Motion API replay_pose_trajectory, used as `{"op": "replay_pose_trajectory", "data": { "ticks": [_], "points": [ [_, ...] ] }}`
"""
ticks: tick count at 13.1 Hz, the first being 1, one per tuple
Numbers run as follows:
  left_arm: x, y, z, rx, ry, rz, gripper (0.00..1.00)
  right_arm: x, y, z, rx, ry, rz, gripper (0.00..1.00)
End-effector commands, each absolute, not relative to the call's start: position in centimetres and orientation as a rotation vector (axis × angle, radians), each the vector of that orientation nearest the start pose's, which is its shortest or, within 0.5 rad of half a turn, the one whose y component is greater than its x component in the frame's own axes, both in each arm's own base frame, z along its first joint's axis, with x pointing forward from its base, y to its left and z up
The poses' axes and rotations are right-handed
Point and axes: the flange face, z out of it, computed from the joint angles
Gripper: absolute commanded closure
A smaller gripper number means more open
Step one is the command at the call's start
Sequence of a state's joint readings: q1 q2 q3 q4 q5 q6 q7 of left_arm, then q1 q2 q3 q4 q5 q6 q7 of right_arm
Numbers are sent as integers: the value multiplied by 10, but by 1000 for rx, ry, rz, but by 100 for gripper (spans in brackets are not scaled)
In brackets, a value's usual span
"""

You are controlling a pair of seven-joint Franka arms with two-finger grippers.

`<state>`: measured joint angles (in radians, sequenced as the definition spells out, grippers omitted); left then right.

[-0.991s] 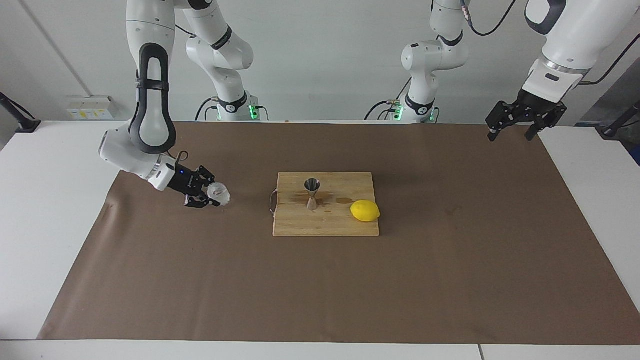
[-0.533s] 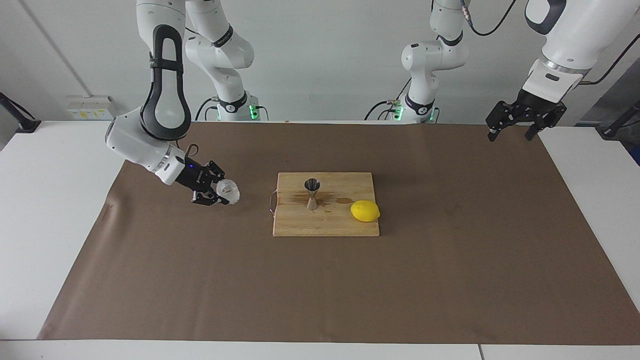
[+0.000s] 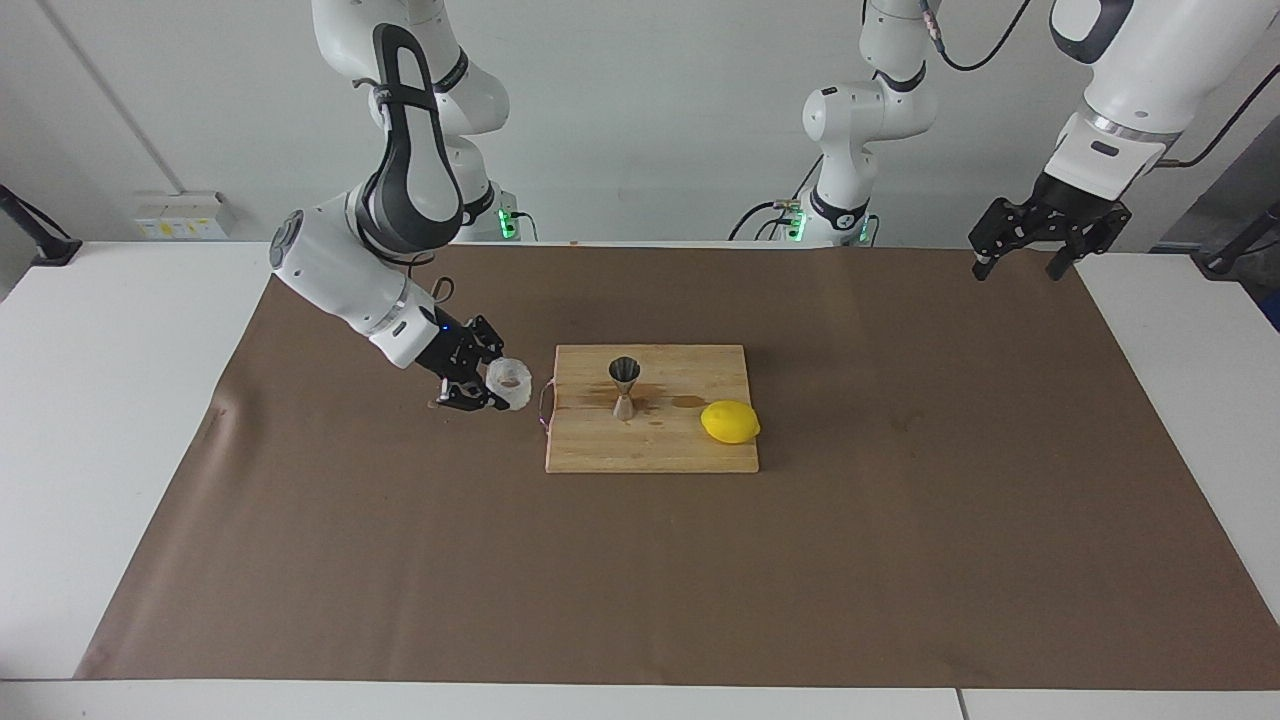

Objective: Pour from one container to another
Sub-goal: 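Lift the white cup with the right gripper over the steel cup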

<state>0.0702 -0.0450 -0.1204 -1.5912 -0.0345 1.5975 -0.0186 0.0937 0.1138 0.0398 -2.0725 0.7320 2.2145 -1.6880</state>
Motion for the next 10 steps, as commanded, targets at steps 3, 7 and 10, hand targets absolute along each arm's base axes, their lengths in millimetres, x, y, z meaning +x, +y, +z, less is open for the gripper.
{"op": "replay_pose_trajectory", "data": {
  "ticks": [3,7,10],
  "points": [
    [542,-32,646,-3184,49,-100,0,574,172,407,-2182,-1761,-516,100],
    [544,-31,645,-3182,48,-110,0,571,204,412,-2225,-1804,-457,100],
    [544,-32,645,-3182,53,-112,0,567,221,412,-2239,-1870,-423,100]
  ]
}}
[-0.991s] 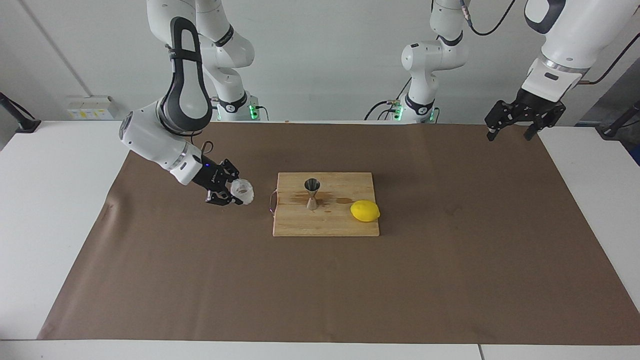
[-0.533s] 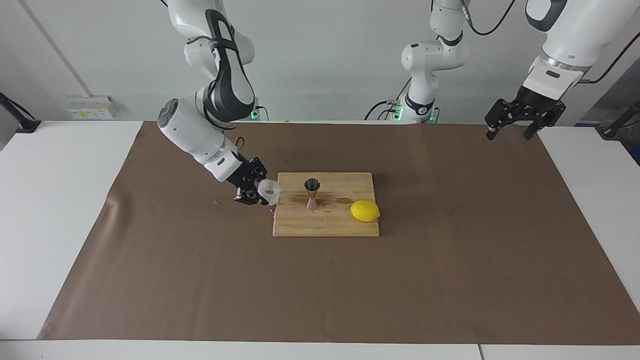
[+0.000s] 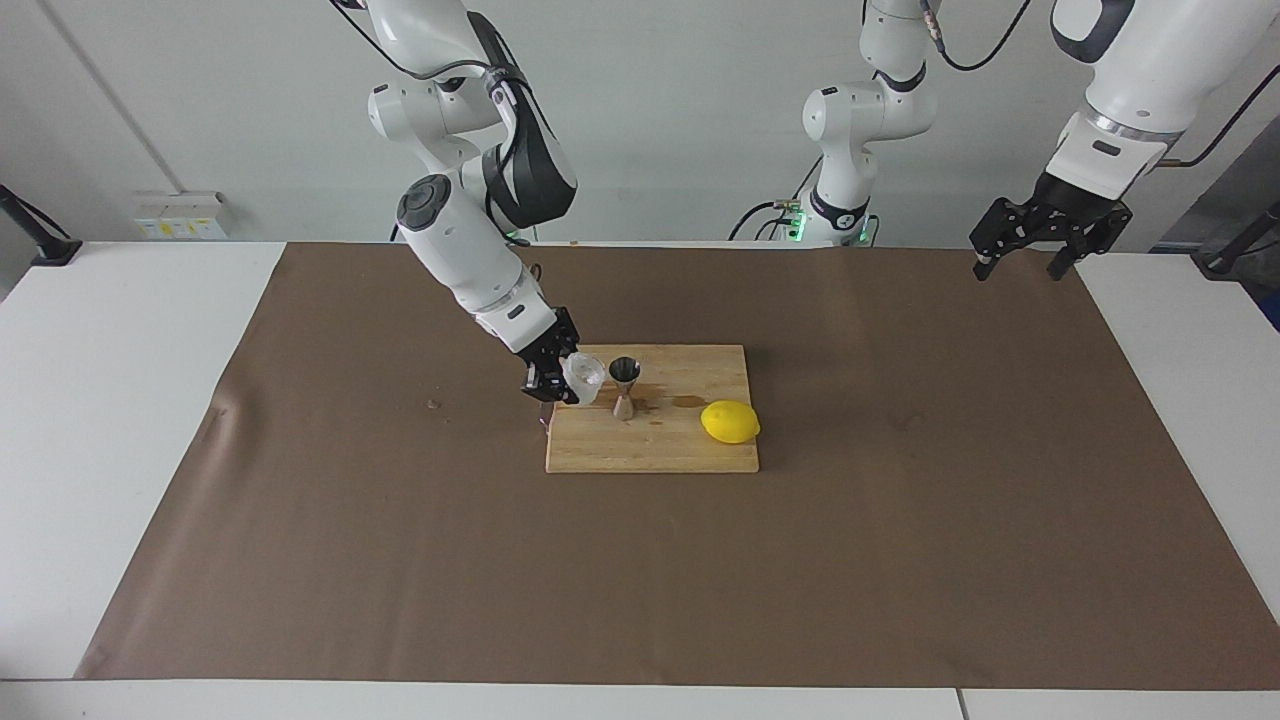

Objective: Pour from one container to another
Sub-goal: 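Lift the white cup with the right gripper over the steel cup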

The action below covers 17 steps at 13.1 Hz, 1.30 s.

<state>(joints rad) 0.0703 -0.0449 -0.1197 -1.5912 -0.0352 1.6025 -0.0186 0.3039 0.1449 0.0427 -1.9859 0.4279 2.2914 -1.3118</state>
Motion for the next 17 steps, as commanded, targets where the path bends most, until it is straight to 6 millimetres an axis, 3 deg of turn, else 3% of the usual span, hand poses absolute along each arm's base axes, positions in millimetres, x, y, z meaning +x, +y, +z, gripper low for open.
{"op": "replay_pose_trajectory", "data": {
  "ticks": [1,11,17],
  "points": [
    [544,-32,645,-3182,53,-112,0,566,228,417,-2246,-1912,-413,100],
    [544,-33,645,-3182,56,-112,0,545,265,412,-2146,-2275,-242,100],
    [544,-33,645,-3182,56,-115,0,548,268,424,-2133,-2370,-216,100]
  ]
}}
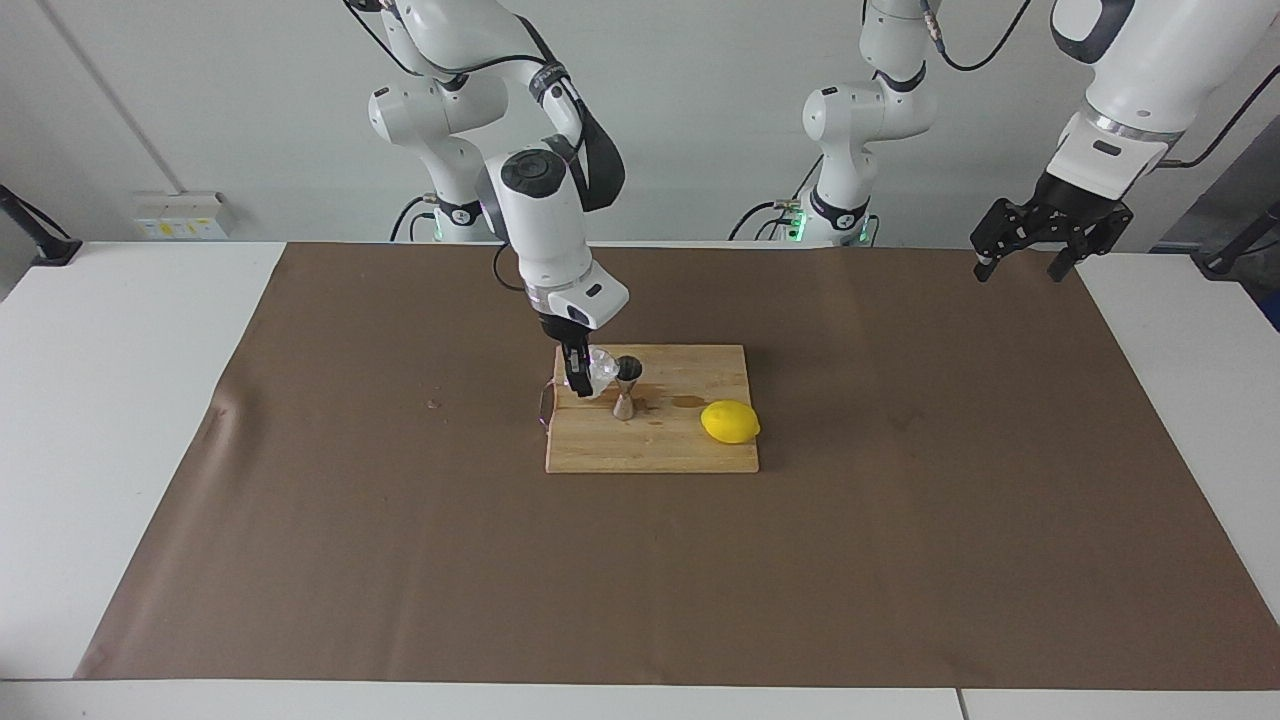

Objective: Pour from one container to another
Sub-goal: 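Lift the white cup with the right gripper over the steel cup, then tilt the white cup with the right gripper to pour into the steel cup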

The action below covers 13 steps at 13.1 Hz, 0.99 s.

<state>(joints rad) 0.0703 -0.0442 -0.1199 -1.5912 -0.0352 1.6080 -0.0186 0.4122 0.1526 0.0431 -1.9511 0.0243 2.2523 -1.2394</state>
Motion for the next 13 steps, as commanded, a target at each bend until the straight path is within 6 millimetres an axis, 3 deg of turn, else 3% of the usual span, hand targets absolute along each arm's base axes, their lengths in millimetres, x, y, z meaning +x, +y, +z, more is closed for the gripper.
{"op": "replay_pose_trajectory", "data": {
  "ticks": [1,13],
  "points": [
    [544,-33,645,-3182,56,-112,0,548,267,424,2039,2292,187,100],
    [545,-33,644,-3182,56,-112,0,533,304,428,1773,2257,84,100]
  ]
}}
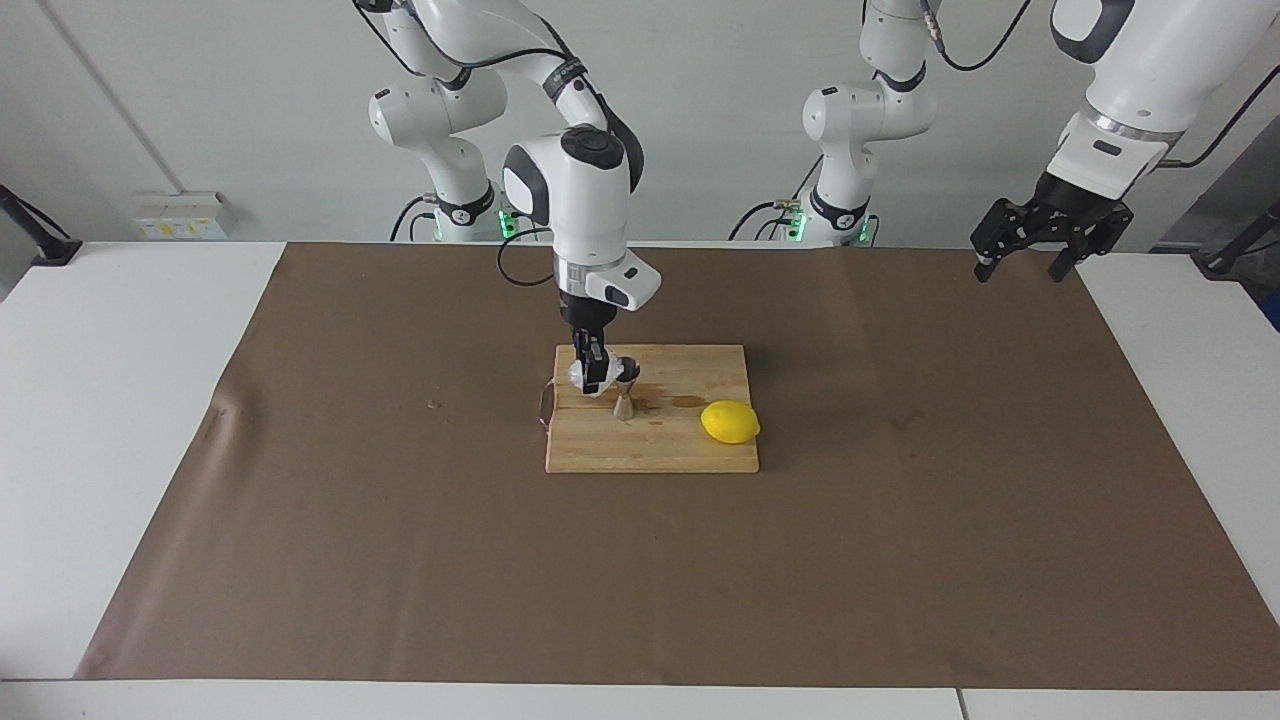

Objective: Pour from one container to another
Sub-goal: 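Tilt the white cup with the right gripper to pour into the steel cup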

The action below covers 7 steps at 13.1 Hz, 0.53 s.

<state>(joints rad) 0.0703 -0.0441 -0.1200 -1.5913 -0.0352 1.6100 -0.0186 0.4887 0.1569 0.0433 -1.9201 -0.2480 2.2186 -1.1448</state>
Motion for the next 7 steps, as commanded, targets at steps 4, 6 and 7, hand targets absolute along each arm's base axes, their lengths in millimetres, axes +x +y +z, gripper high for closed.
{"op": "replay_pose_trajectory", "data": {
  "ticks": [4,6,7],
  "points": [
    [545,-33,644,-3182,56,-112,0,528,313,429,1699,2234,76,100],
    [545,-33,645,-3182,55,-117,0,529,313,429,1652,2229,63,100],
    [545,-33,645,-3182,55,-117,0,529,313,429,1643,2228,60,100]
  ]
}}
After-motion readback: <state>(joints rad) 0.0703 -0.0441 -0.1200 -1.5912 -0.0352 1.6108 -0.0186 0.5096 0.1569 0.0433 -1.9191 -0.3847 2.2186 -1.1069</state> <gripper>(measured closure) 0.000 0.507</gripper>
